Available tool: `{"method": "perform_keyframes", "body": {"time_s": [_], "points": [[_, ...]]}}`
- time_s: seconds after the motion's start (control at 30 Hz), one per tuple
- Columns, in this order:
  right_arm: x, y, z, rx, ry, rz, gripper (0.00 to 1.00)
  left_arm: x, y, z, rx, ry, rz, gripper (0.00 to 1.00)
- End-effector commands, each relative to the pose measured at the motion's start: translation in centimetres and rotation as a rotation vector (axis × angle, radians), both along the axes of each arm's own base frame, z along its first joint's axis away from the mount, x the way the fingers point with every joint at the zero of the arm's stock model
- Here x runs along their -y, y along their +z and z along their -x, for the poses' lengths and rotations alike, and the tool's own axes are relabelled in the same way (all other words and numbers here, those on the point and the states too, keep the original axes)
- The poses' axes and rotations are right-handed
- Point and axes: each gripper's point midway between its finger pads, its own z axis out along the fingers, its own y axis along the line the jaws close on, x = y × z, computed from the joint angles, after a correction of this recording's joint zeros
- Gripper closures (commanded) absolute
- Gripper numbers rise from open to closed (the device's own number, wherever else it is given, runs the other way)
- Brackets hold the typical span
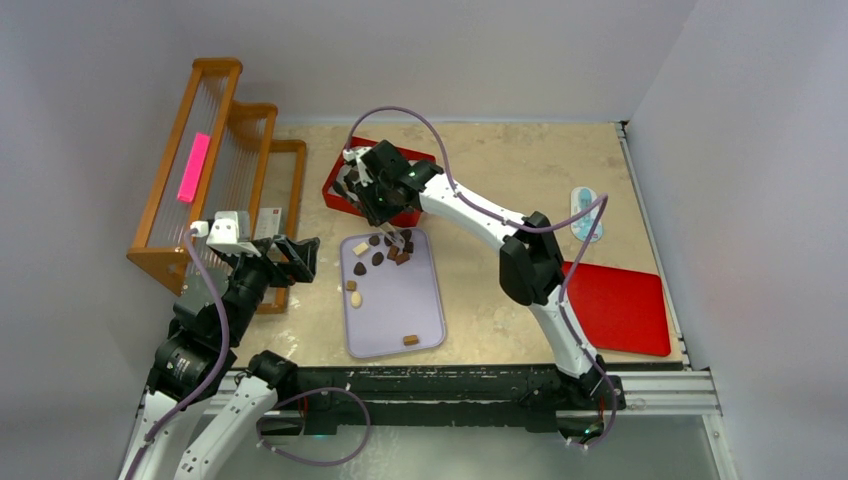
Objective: Pack the chocolate
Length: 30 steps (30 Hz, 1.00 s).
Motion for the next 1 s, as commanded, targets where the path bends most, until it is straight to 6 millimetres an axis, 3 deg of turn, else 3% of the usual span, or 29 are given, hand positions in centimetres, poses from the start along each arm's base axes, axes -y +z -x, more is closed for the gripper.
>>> {"method": "perform_keyframes", "body": {"time_s": [0.0,0.63,0.77,0.97], "points": [[-1.6,2.0,-1.3,0.026,0.004,-0.089,0.67,0.1,0.9,-0.1,0.032,0.000,0.026,0.00],[-2.2,0.0,-2.8,-0.020,-0.033,-0.127,0.63,0.1,1.1,0.1,0.041,-0.004,0.029,0.00],[-2.2,0.6,-2.8,-0.015,-0.031,-0.135,0.63,0.1,1.1,0.1,0.041,-0.004,0.028,0.00],[-1.5,3.6,-2.7,0.032,-0.036,-0.158,0.63,0.2,0.9,-0.1,0.032,-0.007,0.025,0.00]]}}
